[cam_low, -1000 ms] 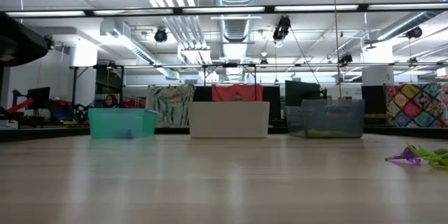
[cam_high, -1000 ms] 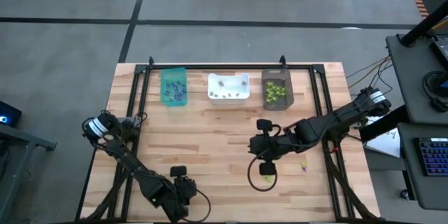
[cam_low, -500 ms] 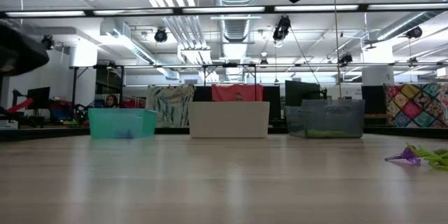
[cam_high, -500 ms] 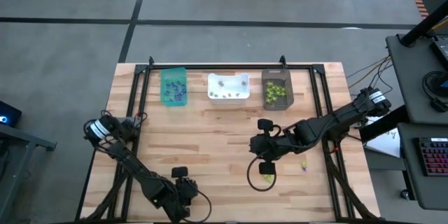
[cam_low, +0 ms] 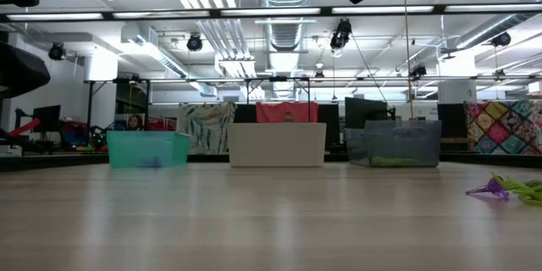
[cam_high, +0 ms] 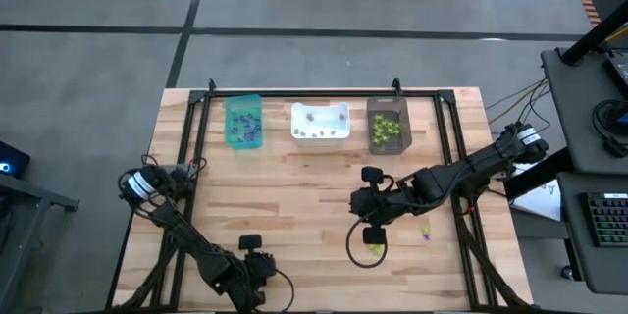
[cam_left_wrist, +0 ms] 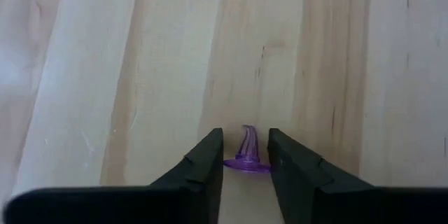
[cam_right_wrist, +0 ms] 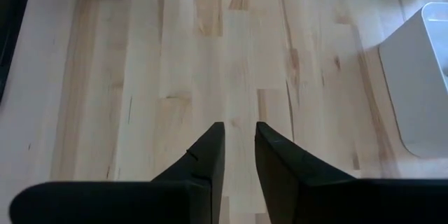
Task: Sort Halloween decoration
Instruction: Put the purple witch hat toy into the light blue bin
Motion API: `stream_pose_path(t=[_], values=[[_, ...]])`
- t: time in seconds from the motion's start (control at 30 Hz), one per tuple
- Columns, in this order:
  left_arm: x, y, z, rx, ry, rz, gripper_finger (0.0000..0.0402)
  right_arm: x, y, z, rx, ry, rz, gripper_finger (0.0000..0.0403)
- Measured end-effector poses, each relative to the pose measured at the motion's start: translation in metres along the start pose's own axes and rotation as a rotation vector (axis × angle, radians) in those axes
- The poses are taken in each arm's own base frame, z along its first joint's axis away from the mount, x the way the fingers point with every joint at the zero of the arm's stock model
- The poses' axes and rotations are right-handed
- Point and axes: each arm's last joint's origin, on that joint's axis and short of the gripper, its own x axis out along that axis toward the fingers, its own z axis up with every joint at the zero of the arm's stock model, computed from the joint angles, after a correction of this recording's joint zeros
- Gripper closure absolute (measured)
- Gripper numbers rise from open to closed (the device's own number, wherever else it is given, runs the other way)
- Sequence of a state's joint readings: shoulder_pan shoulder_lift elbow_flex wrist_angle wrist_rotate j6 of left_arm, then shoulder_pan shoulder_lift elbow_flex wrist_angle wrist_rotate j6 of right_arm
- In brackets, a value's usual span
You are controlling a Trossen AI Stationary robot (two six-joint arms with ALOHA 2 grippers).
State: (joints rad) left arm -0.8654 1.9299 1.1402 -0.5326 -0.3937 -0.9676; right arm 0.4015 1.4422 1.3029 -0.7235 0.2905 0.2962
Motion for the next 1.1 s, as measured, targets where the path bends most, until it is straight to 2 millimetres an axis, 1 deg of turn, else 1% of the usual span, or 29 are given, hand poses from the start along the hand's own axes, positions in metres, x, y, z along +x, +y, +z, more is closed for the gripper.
stream_pose_path(t=[0.23, 0.3, 0.43, 0.6, 0.87, 1.0, 1.1], values=[[0.000, 0.003, -0.001, 0.017, 0.001, 0.024, 0.0389, 0.000, 0.000, 0.000, 0.000, -0.001, 0.001, 0.0330], [-0.002, 0.003, -0.001, 0.025, -0.002, 0.023, 0.0399, 0.000, 0.000, 0.000, 0.000, -0.001, 0.001, 0.0328], [-0.007, 0.006, 0.000, 0.034, 0.006, 0.028, 0.0401, 0.000, 0.000, 0.000, 0.001, -0.002, 0.002, 0.0329], [-0.018, 0.010, 0.004, 0.030, -0.030, 0.039, 0.0401, 0.000, 0.000, 0.000, 0.001, -0.002, 0.002, 0.0335], [-0.037, 0.015, 0.012, 0.046, -0.110, 0.046, 0.0401, 0.000, 0.000, 0.000, 0.001, -0.002, 0.001, 0.0326], [-0.042, 0.016, 0.014, 0.067, -0.119, 0.038, 0.0401, 0.000, 0.000, 0.000, 0.001, -0.003, 0.002, 0.0328], [-0.042, 0.016, 0.014, 0.074, -0.122, 0.039, 0.0401, 0.000, 0.000, 0.000, 0.001, -0.003, 0.002, 0.0332]])
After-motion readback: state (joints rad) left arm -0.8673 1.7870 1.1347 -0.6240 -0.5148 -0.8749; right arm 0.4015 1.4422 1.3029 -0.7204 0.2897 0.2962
